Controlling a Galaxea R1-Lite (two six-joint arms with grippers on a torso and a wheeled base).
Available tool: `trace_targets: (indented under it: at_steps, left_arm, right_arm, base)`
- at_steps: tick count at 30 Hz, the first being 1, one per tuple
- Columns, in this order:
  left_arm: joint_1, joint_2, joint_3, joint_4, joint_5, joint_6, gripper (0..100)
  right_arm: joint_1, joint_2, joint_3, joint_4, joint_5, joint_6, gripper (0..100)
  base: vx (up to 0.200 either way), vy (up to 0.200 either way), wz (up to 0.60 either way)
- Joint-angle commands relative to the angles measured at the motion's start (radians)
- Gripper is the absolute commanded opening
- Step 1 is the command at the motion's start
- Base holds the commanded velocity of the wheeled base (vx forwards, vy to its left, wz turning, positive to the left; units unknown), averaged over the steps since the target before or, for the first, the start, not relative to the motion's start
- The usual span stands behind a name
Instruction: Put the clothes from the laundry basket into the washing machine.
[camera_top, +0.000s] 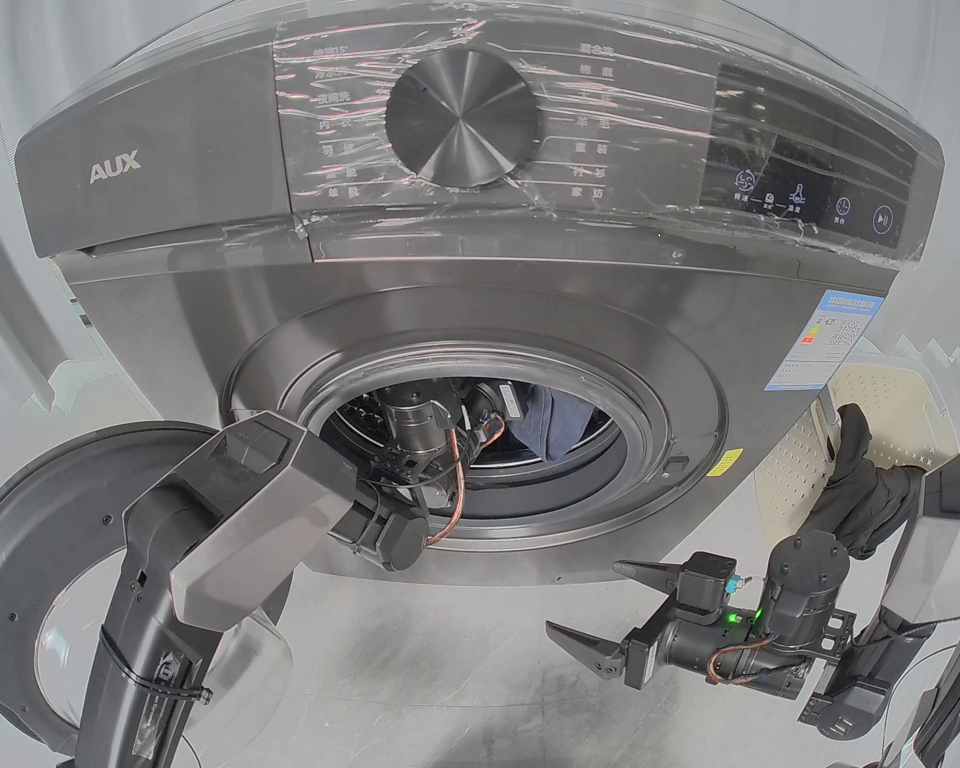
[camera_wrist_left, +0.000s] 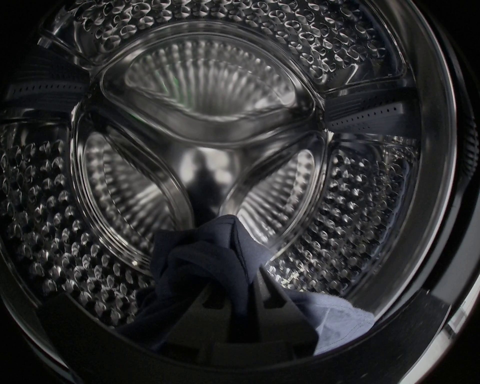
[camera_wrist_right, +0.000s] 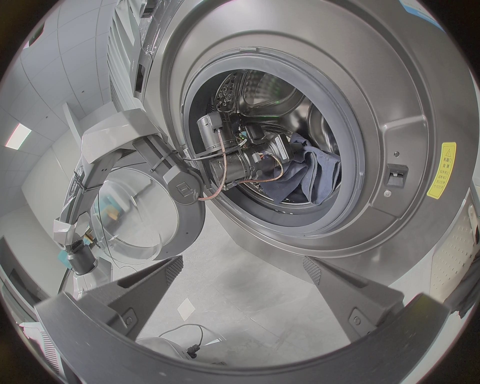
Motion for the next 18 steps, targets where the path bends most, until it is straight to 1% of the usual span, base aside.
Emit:
trace_targets:
  at_steps: [1, 3, 9, 11, 13, 15, 18]
  left_arm:
    - [0.021, 0.074, -0.11, -0.018, 0.038, 0.017, 0]
    - [0.027, 0.091, -0.144, -0.018, 0.046, 0.017, 0]
    - [0.032, 0.108, -0.19, -0.003, 0.046, 0.02, 0]
    - [0.044, 0.12, -0.217, 0.014, 0.046, 0.02, 0]
    - [0.047, 0.134, -0.245, 0.023, 0.048, 0.028, 0]
    - [0.047, 0.145, -0.265, 0.025, 0.048, 0.043, 0]
    - [0.045, 0.156, -0.275, 0.029, 0.046, 0.045, 0]
  right_arm:
    - [0.0, 0.001, -0.004, -0.001, 0.0, -0.001, 100]
    - [0.0, 0.001, -0.004, -0.001, 0.0, -0.001, 100]
    - [0.0, 0.001, -0.004, -0.001, 0.0, -0.001, 100]
    - [0.0, 0.001, -0.004, -0.001, 0.0, -0.001, 100]
    - [-0.001, 0.005, -0.004, -0.001, 0.0, 0.001, 100]
    - [-0.001, 0.005, -0.004, -0.001, 0.0, 0.001, 100]
    - [-0.004, 0.006, -0.004, -0.001, 0.0, 0.001, 100]
  base:
    - [0.0, 0.0, 0.0]
    - [0.0, 0.0, 0.0]
    - [0.0, 0.0, 0.0]
    - [0.0, 0.0, 0.0]
    - [0.0, 0.0, 0.0]
    - [0.0, 0.0, 0.0]
    - [0.0, 0.0, 0.0]
